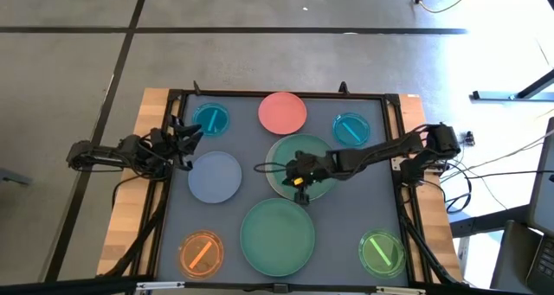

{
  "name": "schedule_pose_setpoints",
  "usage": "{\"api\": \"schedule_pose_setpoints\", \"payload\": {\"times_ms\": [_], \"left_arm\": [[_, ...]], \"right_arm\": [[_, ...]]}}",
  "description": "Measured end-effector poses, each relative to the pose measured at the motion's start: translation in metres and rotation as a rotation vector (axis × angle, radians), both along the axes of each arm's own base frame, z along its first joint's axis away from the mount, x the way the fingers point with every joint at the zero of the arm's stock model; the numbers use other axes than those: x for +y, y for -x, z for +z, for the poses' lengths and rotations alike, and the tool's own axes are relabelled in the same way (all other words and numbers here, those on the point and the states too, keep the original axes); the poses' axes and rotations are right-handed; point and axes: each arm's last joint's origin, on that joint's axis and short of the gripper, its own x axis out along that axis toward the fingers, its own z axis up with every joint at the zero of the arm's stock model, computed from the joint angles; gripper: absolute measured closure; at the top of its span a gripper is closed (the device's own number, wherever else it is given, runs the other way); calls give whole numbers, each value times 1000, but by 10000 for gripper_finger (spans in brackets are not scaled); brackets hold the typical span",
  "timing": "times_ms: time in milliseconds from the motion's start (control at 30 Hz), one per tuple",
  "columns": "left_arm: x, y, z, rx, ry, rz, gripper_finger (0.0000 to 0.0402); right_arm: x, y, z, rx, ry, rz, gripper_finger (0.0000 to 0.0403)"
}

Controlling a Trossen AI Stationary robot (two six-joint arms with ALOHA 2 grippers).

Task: Stack plastic plates
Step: Stack the green plate on top of the other green plate

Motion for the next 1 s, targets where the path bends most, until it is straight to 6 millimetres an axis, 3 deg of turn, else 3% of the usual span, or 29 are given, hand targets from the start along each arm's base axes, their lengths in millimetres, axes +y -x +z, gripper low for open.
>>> {"api": "schedule_pose_setpoints", "payload": {"times_ms": [200, 433, 567, 833, 1000], "left_arm": [[0, -2, -1, 22, -5, 2, 289], [0, -2, -1, 23, -5, 1, 289], [0, -3, -2, 34, -6, 0, 289], [0, -3, -2, 42, -26, 10, 289], [0, -3, -2, 61, -74, 36, 289]], "right_arm": [[3, -1, -3, 9, -26, -16, 359], [6, 1, -2, 64, -137, 46, 244], [14, 2, 11, 152, -154, 80, 199], [44, 13, 29, 316, -81, 119, 190], [61, 19, 30, 351, -114, 84, 198]]}}
